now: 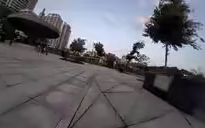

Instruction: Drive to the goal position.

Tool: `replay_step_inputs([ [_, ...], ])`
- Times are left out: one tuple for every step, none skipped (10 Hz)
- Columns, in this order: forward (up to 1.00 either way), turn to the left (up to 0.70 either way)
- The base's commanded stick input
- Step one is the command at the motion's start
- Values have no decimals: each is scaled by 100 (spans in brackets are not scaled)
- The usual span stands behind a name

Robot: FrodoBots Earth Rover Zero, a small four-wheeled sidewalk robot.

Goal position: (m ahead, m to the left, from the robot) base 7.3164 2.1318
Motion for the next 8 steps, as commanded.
replay_step_inputs([
  [100,0],
  [100,0],
  [100,0],
  [100,0],
  [100,0],
  [100,0],
  [100,-40],
  [100,-31],
])
